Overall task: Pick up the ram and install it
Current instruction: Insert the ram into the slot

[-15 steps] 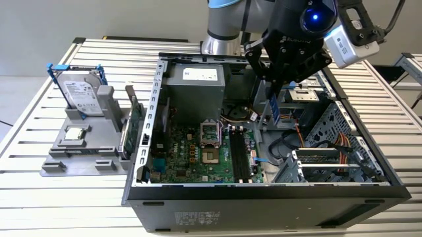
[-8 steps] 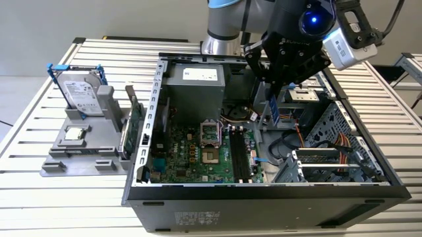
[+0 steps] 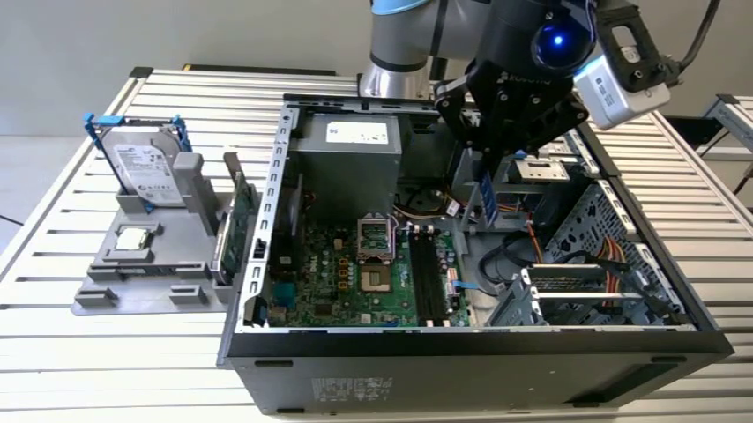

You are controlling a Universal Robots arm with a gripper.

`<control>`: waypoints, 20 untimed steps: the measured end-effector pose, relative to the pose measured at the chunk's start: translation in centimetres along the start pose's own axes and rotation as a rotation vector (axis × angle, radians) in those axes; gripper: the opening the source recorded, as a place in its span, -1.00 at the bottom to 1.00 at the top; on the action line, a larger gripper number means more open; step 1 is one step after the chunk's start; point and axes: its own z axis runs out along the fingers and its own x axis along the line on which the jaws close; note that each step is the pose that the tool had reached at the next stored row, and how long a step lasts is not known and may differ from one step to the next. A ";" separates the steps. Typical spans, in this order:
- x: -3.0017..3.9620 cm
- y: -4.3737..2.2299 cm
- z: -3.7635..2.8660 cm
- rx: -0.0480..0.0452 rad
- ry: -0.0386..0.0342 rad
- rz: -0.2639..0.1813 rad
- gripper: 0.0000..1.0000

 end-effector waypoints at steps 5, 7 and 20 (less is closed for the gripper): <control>0.00 0.00 0.04 -0.0001 0.0000 0.000 -1.00; 0.00 0.00 0.05 -0.0002 0.0000 0.000 -1.00; 0.10 -0.01 0.81 -0.0019 0.0001 0.000 -1.00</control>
